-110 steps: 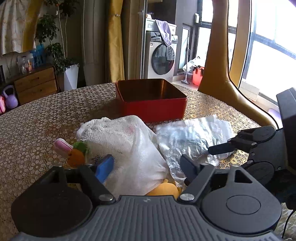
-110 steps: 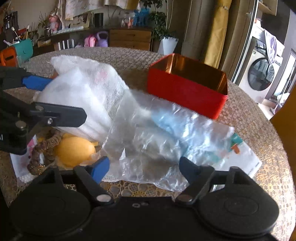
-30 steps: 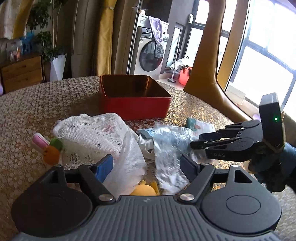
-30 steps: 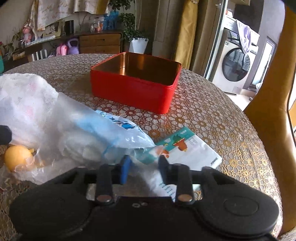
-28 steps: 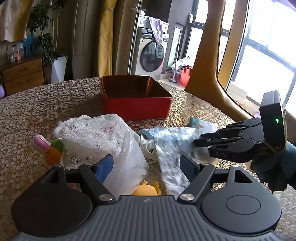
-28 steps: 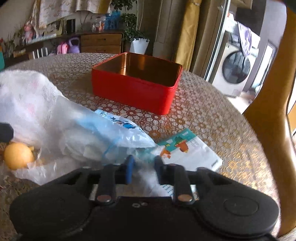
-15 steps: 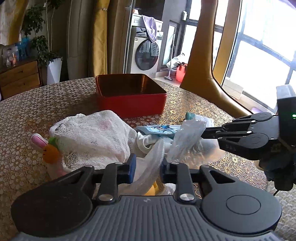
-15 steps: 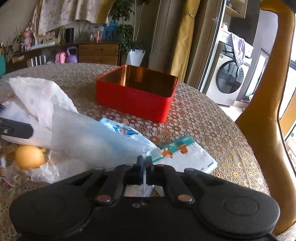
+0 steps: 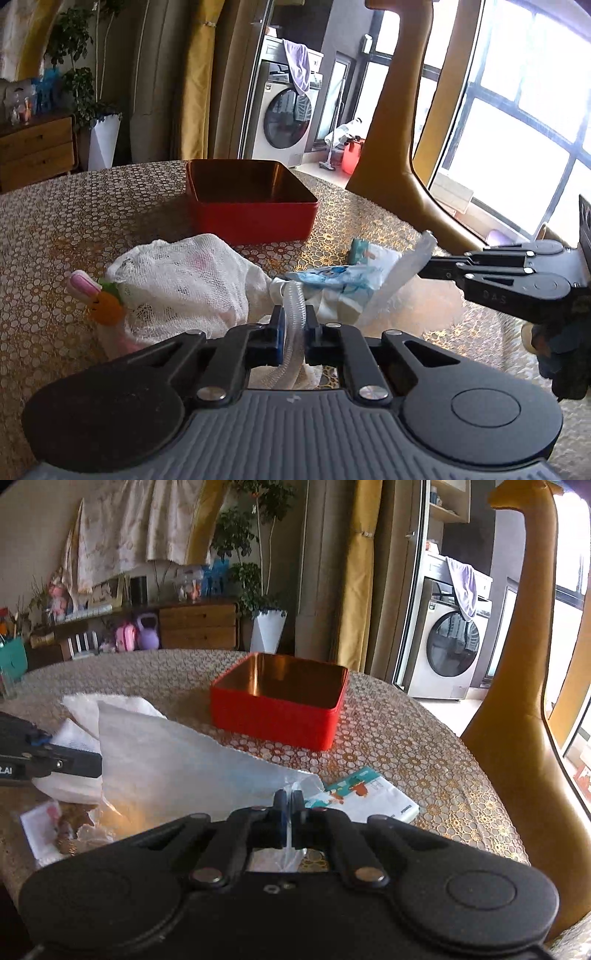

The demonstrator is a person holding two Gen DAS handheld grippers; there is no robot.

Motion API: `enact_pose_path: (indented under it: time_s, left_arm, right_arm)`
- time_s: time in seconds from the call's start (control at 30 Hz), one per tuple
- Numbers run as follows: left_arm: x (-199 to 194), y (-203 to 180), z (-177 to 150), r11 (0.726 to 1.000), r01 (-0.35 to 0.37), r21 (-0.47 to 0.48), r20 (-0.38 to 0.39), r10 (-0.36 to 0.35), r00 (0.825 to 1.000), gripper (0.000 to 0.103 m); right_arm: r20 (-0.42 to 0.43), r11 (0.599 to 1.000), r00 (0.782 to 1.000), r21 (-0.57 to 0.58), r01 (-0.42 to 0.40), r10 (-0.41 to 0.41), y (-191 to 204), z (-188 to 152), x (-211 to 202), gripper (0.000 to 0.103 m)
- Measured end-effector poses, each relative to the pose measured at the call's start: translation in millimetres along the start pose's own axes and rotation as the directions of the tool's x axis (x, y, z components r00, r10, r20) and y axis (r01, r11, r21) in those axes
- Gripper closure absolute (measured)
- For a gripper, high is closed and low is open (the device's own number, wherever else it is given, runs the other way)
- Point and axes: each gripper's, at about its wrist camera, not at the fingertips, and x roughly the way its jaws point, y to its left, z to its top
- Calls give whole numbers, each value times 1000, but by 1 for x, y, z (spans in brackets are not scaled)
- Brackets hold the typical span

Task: Organize soft objects
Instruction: 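Carry the plastic bag with the right gripper over the red tin box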

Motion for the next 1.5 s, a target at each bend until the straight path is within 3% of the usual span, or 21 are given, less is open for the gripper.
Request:
enact_pose_path:
  time_s: [0.23, 0.47, 0.87, 1.17, 1.5]
  left_arm:
    - [-14, -1, 4, 999, 24, -29, 12, -23, 1000, 94]
    - [-21, 6, 23, 996, 38, -78, 26, -36, 999, 94]
    - [-7, 18, 105, 999, 5, -39, 96, -2, 995, 94]
    - [50, 30, 173, 999, -40, 8, 121, 39, 992, 94]
    - [126, 49, 205, 1000, -23, 9, 105, 21, 994, 94]
  right_arm:
    - [-10, 1000, 1000, 10, -11, 11, -2, -7, -17, 102]
    - [4, 999, 1000, 42, 4, -4, -11, 11, -24, 102]
    - [34, 995, 994, -5, 104, -104, -26, 66, 1, 102]
    - [50, 977, 977, -39, 211, -209, -39, 107, 55, 102]
    - [43, 944, 950, -102, 312, -310, -38, 140, 135, 102]
